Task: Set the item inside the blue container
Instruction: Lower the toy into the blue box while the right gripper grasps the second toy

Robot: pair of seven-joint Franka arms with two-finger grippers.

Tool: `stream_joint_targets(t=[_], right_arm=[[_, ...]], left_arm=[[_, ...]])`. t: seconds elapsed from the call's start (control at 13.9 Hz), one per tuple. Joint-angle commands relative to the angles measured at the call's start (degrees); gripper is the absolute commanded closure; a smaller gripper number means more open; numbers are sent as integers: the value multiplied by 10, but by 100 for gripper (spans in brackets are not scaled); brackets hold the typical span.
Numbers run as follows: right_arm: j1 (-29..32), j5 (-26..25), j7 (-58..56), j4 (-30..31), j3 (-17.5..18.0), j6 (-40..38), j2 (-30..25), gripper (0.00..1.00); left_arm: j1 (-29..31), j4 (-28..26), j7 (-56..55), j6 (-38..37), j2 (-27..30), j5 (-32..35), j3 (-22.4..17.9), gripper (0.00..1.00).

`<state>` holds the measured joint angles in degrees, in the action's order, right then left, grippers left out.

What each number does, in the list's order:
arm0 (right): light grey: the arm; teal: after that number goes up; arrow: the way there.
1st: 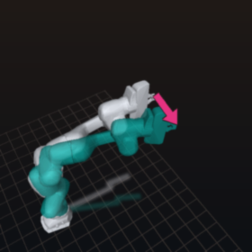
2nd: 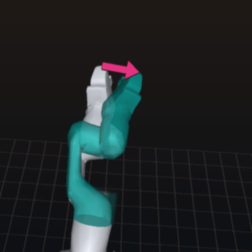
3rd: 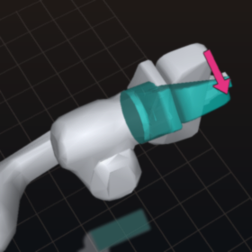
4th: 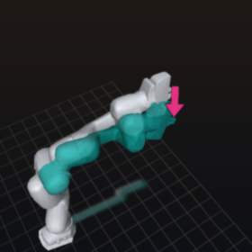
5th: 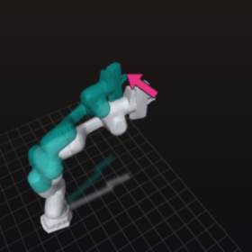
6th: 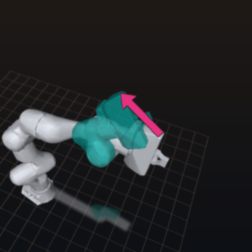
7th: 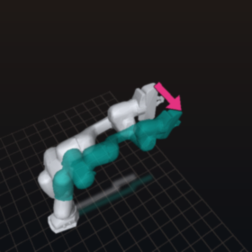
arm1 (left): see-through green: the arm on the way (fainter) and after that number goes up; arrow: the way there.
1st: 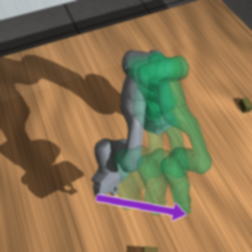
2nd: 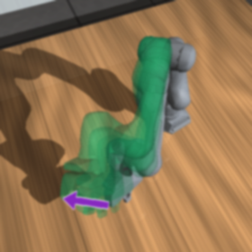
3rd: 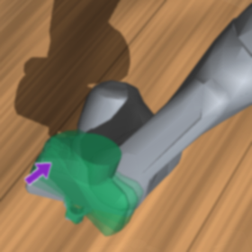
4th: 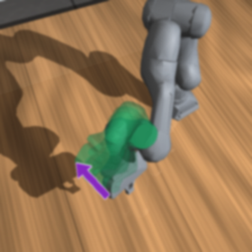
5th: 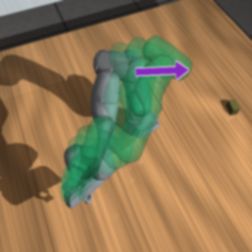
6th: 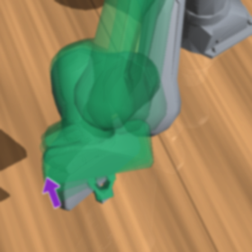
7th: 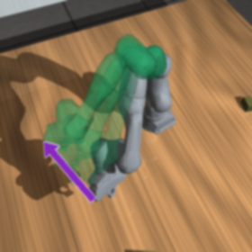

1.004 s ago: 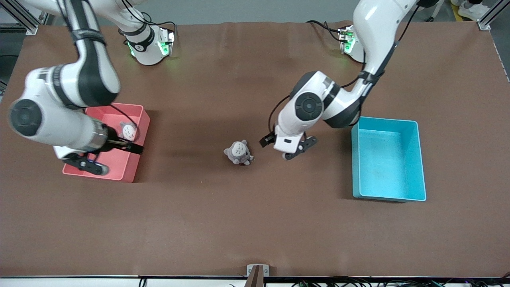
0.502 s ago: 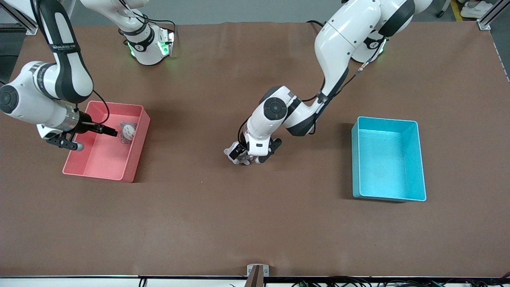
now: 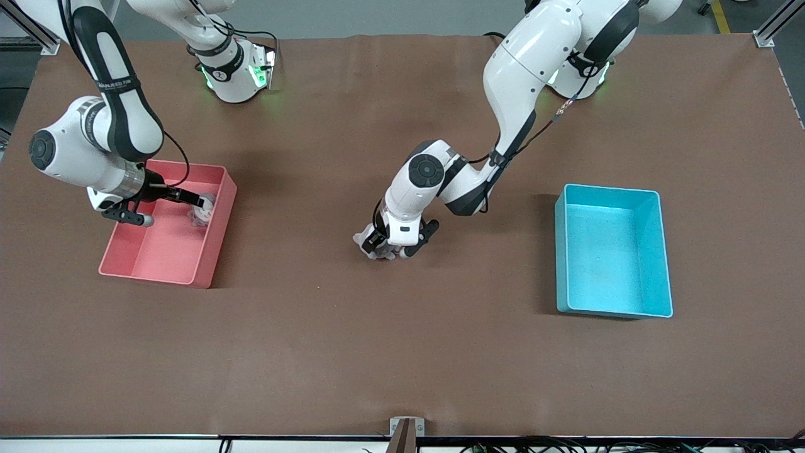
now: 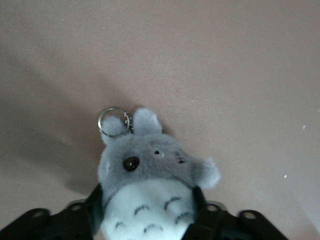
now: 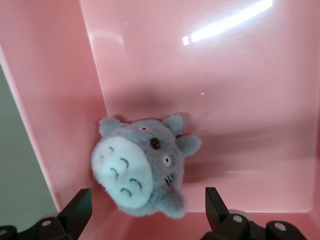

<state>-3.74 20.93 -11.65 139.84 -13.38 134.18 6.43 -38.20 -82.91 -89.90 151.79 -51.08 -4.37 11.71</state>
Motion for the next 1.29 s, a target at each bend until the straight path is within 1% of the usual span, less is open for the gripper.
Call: stream_joint_targets(t=[0.0, 0.07, 0.22, 0.29, 0.36, 0.5, 0.57, 0.72, 0.79, 0.86, 1.0, 1.15, 1.22], right_arm=[[29, 81, -102, 11, 4, 9, 31, 0], [32, 106, -134, 11, 3, 10, 44, 0], [33, 159, -185, 10, 3, 13, 66, 0], [33, 170, -194, 10, 3, 14, 70, 1], [33, 173, -203, 9, 3, 13, 72, 12], [39, 173, -229, 7, 3, 10, 72, 50], [42, 173, -230, 4, 2, 8, 72, 68], [42, 173, -230, 3, 2, 8, 71, 93], [42, 173, -230, 3, 2, 9, 71, 98], [42, 173, -230, 1, 2, 8, 69, 99], [42, 173, -230, -1, 1, 7, 69, 100], [42, 173, -229, -2, 1, 7, 68, 100], [42, 173, -224, -5, 1, 6, 66, 100]], left_arm=[[-6, 8, 0, -3, 3, 12, -6, 100], [1, 5, 0, -18, 12, 29, -6, 100], [15, 4, 1, -83, 57, 71, -18, 100], [29, 2, 5, -107, 83, 81, -18, 100], [47, -5, 23, -133, 113, 89, -17, 100], [78, -52, 70, -166, 185, 89, -17, 100], [110, -82, 115, -177, 222, 90, -15, 100], [168, -141, 228, -240, 291, 89, -13, 100], [196, -165, 292, -279, 314, 89, -12, 100], [221, -181, 356, -311, 330, 89, -12, 100], [274, -190, 465, -370, 342, 90, -13, 99], [319, -192, 548, -415, 350, 91, -13, 99], [346, -201, 587, -425, 360, 91, -13, 98]])
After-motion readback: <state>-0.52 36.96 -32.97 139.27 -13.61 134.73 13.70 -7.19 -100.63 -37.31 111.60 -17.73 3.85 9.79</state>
